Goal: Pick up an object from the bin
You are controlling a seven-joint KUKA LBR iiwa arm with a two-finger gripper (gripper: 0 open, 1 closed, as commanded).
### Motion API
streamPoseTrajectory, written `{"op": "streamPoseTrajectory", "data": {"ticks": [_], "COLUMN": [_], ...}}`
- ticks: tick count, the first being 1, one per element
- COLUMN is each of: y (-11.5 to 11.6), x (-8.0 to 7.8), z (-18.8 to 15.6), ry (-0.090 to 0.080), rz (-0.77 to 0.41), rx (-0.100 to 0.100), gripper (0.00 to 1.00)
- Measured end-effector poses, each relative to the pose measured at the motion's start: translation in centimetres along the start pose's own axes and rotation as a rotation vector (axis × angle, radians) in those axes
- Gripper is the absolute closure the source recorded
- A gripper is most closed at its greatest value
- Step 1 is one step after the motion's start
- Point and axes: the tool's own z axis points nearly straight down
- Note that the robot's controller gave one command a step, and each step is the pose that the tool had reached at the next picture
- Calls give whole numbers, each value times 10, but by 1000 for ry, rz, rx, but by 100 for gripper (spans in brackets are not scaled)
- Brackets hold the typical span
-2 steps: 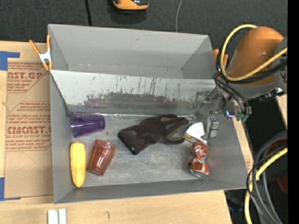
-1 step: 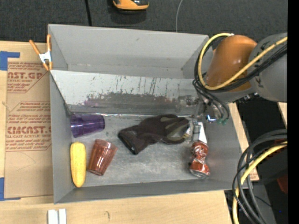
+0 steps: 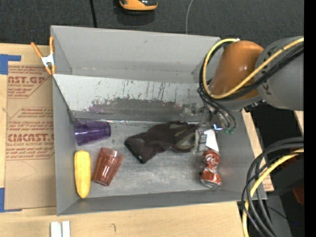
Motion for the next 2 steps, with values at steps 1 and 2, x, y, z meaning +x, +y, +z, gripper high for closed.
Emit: {"op": "streamPoseTrajectory", "data": {"ticks": [1,2], "y": [-2,-14], "x": [23,11], "z": [-23,-25], "ry": [17,-14], "rz": [-79,-41], "rx": [-9,3], "gripper": [0,0]}}
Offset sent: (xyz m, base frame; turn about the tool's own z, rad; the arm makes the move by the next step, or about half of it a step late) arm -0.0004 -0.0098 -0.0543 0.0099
